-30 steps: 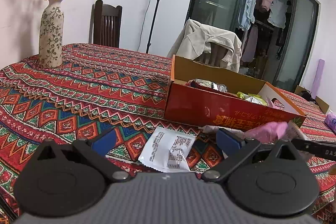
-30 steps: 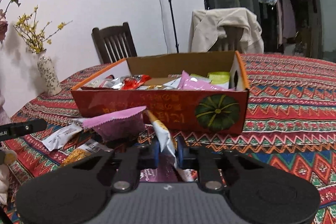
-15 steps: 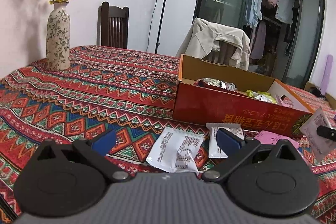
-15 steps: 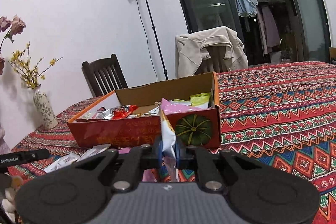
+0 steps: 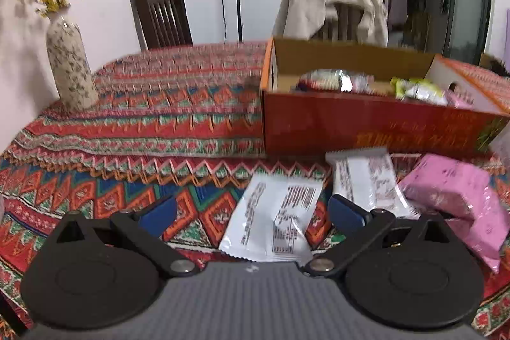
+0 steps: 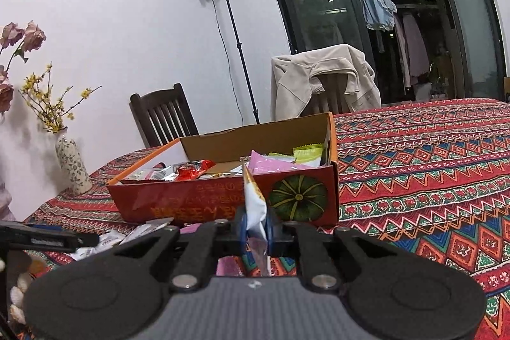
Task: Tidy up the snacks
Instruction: 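Grasp a white wrapper with the right gripper while the left gripper grasps another white wrapper, then carry both white wrappers into the box and open both grippers, then withdraw both tools from the box toward the remaining snacks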
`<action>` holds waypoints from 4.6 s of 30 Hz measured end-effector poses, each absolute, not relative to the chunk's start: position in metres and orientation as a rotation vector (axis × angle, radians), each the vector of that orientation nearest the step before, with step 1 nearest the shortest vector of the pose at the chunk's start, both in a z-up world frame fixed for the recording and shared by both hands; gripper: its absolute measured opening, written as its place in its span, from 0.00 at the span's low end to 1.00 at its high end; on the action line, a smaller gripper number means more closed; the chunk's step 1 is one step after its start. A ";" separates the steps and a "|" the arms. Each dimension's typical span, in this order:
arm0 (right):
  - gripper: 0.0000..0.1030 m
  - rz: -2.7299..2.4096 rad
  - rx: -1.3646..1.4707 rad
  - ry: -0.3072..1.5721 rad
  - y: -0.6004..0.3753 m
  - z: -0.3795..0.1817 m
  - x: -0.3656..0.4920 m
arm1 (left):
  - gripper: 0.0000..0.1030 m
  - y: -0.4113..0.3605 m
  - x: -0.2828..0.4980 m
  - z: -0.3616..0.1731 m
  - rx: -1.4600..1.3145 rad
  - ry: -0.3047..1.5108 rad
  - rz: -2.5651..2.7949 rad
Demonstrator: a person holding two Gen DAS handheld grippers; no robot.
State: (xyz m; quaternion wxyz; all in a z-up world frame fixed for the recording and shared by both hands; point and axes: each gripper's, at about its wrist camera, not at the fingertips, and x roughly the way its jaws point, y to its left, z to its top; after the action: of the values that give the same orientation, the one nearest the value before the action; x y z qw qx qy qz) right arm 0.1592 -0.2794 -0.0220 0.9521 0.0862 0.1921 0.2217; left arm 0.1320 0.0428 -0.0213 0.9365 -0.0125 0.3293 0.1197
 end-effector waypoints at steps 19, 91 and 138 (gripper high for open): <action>0.11 0.445 0.171 0.406 -0.280 -0.025 0.163 | 0.49 0.056 0.136 -0.029 -0.145 0.660 0.196; 1.00 0.358 0.168 0.331 -0.237 0.010 0.275 | 1.00 -0.003 0.228 0.031 -0.116 0.279 0.116; 1.00 0.402 0.024 0.463 -0.249 -0.014 0.118 | 1.00 0.045 0.053 -0.006 -0.130 0.422 0.153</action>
State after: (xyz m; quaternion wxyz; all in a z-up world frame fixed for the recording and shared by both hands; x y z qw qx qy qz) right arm 0.1180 -0.2490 -0.0144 0.9533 0.0118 0.2278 0.1980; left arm 0.0527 0.0448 -0.0062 0.9728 -0.0646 0.2090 0.0759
